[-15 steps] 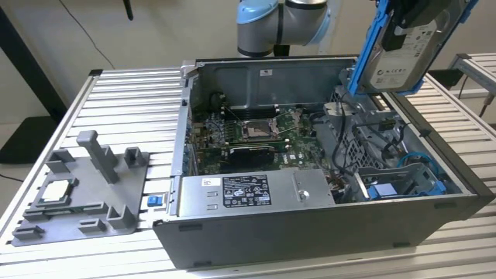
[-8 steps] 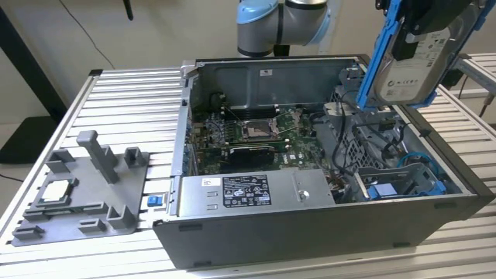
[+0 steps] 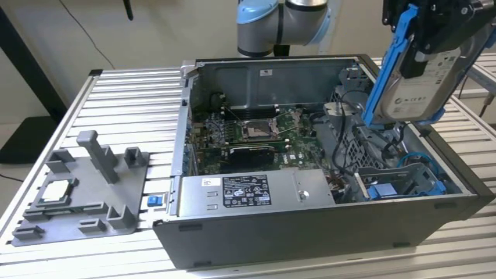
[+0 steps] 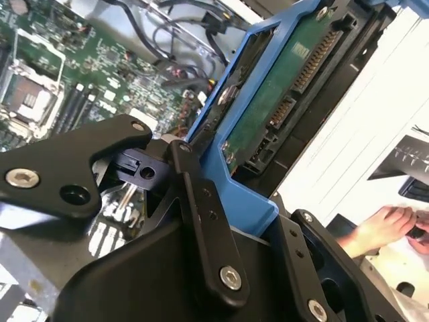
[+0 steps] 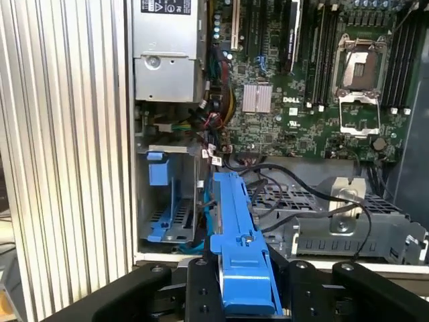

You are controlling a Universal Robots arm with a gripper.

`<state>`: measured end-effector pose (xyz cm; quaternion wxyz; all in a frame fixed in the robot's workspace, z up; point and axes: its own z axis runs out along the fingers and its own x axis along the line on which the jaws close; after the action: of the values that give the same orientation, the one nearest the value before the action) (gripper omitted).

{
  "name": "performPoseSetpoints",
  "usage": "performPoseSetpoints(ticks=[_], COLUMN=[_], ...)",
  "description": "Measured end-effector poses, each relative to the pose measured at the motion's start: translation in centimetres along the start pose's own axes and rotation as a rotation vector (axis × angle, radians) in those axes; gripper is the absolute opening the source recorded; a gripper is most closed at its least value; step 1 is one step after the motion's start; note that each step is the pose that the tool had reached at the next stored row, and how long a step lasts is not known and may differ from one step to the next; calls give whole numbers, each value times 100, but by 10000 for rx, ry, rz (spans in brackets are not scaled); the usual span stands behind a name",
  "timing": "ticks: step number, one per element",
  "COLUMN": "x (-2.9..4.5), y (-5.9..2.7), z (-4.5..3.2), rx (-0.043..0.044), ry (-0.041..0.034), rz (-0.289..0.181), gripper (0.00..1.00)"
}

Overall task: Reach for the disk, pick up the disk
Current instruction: 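Pick up the disk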

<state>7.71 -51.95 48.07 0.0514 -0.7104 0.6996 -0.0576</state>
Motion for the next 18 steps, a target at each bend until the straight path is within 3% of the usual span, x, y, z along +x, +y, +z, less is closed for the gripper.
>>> performPoseSetpoints(ticks=[9, 18], x=[388, 545], y=[31, 65], z=[164, 326], rx=[-66, -73], ry=[-2, -3], rz=[-3, -3], gripper=[0, 0])
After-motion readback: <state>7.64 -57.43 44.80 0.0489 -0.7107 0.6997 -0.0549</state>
